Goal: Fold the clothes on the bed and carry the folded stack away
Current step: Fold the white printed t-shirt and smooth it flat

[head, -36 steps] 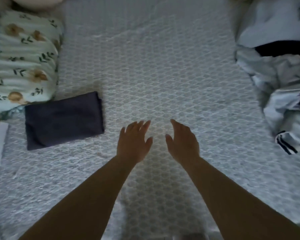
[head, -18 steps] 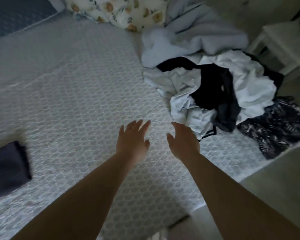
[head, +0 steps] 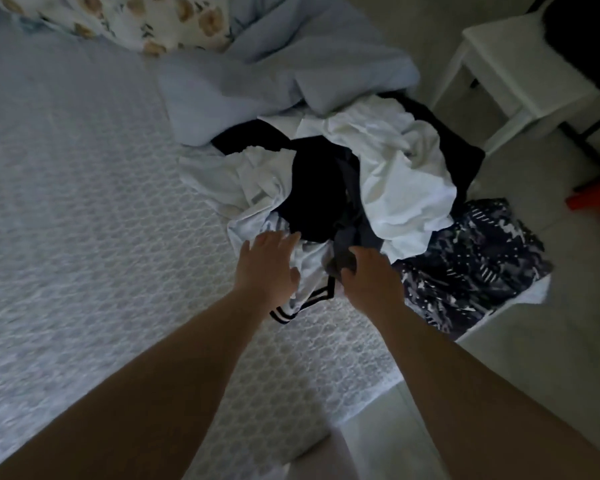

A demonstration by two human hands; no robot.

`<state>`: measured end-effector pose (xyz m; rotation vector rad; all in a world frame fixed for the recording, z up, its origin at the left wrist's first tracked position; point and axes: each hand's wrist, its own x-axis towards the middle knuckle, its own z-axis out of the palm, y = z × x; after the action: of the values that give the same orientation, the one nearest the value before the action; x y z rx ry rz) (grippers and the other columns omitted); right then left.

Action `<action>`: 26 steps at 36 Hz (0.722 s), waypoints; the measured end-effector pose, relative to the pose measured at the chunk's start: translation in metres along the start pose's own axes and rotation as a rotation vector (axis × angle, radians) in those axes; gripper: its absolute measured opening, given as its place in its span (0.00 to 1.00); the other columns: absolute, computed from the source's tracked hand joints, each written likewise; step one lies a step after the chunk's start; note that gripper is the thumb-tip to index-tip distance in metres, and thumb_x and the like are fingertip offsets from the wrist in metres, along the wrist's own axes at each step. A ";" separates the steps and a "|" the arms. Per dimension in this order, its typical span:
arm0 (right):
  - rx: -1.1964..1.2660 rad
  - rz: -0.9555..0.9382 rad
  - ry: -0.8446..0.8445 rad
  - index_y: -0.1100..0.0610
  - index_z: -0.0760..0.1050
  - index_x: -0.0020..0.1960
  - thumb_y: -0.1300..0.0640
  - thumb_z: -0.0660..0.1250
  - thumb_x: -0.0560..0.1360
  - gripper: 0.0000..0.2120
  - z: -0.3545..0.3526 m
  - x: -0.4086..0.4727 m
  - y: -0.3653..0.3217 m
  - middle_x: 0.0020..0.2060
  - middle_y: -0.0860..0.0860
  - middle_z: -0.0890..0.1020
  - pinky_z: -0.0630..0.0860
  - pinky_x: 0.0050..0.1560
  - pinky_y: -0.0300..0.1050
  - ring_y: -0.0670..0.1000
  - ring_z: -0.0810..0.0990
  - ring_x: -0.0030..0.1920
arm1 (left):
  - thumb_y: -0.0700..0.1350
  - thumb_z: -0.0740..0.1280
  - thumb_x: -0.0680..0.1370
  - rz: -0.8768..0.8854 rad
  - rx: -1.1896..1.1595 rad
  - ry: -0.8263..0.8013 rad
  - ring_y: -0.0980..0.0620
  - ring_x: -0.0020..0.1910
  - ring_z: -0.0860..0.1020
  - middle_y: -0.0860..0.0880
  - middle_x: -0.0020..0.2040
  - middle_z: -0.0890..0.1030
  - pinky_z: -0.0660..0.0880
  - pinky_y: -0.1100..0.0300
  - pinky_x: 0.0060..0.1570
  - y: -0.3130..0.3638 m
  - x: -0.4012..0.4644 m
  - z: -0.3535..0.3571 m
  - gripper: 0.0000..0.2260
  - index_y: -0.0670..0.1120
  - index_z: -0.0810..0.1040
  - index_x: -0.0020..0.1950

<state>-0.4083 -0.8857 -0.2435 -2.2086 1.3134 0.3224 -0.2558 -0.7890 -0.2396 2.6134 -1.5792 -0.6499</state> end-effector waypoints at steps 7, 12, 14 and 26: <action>0.094 0.038 0.081 0.55 0.63 0.72 0.55 0.58 0.79 0.21 -0.032 0.072 0.043 0.67 0.55 0.68 0.68 0.63 0.53 0.56 0.66 0.67 | 0.52 0.61 0.78 -0.001 0.029 -0.037 0.48 0.75 0.56 0.50 0.76 0.59 0.56 0.48 0.72 0.039 0.069 0.002 0.28 0.53 0.55 0.77; 0.100 0.041 0.264 0.55 0.65 0.70 0.59 0.59 0.77 0.21 -0.055 0.124 0.074 0.66 0.56 0.68 0.66 0.62 0.53 0.57 0.66 0.66 | 0.52 0.61 0.78 0.011 0.065 -0.055 0.48 0.74 0.57 0.50 0.75 0.61 0.57 0.48 0.71 0.059 0.111 0.010 0.28 0.52 0.56 0.77; 0.050 0.036 0.277 0.56 0.61 0.73 0.58 0.60 0.78 0.24 -0.065 0.144 0.088 0.69 0.56 0.65 0.64 0.64 0.53 0.58 0.63 0.68 | 0.51 0.62 0.78 0.019 0.059 -0.068 0.48 0.74 0.57 0.50 0.74 0.62 0.57 0.48 0.71 0.066 0.124 0.015 0.28 0.52 0.56 0.77; 0.027 0.259 -0.019 0.60 0.67 0.68 0.53 0.61 0.78 0.20 -0.066 0.196 0.128 0.64 0.60 0.74 0.70 0.60 0.51 0.60 0.72 0.63 | 0.50 0.62 0.78 0.069 -0.123 -0.146 0.46 0.72 0.60 0.48 0.73 0.63 0.65 0.49 0.66 0.095 0.158 0.036 0.28 0.52 0.57 0.77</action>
<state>-0.4268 -1.1150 -0.3216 -2.0102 1.5863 0.4180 -0.2852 -0.9624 -0.3044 2.4635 -1.6013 -0.9203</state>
